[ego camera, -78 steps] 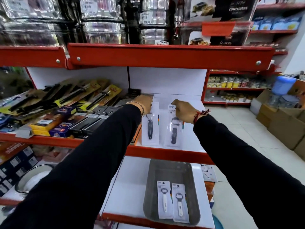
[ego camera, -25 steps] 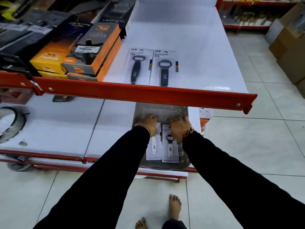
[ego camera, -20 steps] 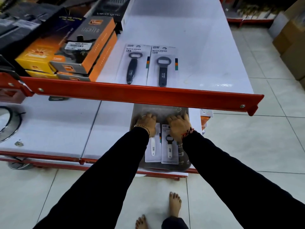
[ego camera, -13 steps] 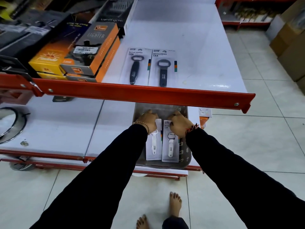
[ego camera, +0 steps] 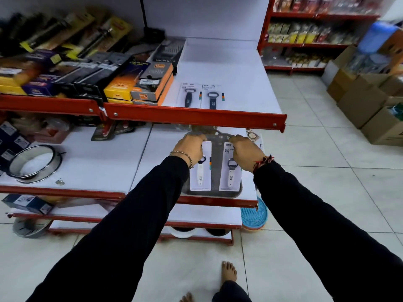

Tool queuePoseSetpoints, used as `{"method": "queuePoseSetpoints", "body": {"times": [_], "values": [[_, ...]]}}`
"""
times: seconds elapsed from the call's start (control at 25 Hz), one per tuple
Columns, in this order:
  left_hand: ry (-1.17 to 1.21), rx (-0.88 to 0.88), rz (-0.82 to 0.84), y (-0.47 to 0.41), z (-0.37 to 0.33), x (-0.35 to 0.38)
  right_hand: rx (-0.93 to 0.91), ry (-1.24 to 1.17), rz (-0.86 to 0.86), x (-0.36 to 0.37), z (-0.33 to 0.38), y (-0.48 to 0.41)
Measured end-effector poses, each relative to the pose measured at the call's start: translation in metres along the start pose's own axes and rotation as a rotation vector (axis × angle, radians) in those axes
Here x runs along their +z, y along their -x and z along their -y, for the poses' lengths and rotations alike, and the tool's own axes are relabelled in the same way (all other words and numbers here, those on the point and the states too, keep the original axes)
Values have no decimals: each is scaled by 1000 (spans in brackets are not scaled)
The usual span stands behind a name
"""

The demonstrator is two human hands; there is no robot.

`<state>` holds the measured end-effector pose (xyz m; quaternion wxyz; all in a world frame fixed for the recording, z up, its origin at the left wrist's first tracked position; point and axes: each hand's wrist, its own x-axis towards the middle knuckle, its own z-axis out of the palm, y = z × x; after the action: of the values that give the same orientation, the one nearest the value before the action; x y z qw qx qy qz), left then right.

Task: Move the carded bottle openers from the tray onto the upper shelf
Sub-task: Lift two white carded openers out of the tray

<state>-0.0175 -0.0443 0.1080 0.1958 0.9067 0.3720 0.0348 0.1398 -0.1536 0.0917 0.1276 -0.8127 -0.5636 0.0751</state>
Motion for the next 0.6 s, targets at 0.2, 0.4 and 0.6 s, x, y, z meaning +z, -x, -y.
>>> {"method": "queuePoseSetpoints", "body": {"times": [0.2, 0.4, 0.6], "values": [[-5, 92, -27, 34, -32, -45, -60, 46, -97, -54, 17, 35], [-80, 166, -87, 35, -71, -107, -67, 81, -248, -129, 25, 36], [-97, 167, -200, -14, -110, -171, -39, 100, -407, -210, 14, -7]]}}
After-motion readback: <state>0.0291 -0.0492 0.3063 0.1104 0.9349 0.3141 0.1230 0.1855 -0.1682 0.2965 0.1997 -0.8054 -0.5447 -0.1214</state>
